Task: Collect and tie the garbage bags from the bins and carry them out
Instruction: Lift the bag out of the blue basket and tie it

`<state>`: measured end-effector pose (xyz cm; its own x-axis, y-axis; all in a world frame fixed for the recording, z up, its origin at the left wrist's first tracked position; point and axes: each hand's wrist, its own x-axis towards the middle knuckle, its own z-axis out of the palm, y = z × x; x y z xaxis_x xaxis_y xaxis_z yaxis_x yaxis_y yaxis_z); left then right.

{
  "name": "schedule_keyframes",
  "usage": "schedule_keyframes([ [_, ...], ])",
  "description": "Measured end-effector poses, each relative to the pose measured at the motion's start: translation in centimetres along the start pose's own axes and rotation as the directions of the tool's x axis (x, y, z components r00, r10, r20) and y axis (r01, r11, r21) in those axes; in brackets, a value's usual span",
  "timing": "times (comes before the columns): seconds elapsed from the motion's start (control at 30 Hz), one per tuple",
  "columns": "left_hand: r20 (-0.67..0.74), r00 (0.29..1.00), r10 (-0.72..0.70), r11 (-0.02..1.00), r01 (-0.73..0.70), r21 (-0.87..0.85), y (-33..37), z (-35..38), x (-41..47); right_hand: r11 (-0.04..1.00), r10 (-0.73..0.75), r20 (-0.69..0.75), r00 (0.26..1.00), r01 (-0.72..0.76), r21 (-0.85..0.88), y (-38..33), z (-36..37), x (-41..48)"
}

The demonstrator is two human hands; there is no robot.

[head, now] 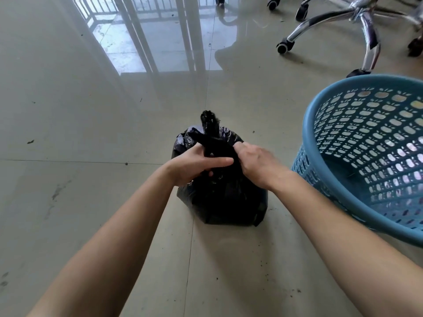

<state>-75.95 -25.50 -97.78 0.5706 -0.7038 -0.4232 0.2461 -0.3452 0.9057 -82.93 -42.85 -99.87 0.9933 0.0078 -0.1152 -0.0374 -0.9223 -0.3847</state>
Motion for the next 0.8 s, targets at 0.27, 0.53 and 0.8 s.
schedule_keyframes([
  [0.27,-0.016,0.999,-0.040,0.975,0.035,-0.219,-0.3,-0.5,0.7,0.881,0.126,-0.028,0.992,-0.099,0.462,1.1,0.5,0.3],
  [0.53,0.182,0.983,-0.005,0.920,0.076,-0.384,0.9,-1.7,-0.2,0.242,0.327,0.126,0.937,-0.211,0.947,-0.3,-1.9,-0.1],
  [0.8,0.113,0.993,0.025,0.900,0.027,-0.436,1.6,-1.9,-1.2,0.038,0.470,-0.055,0.881,0.042,0.998,-3.2,-3.8,1.8],
])
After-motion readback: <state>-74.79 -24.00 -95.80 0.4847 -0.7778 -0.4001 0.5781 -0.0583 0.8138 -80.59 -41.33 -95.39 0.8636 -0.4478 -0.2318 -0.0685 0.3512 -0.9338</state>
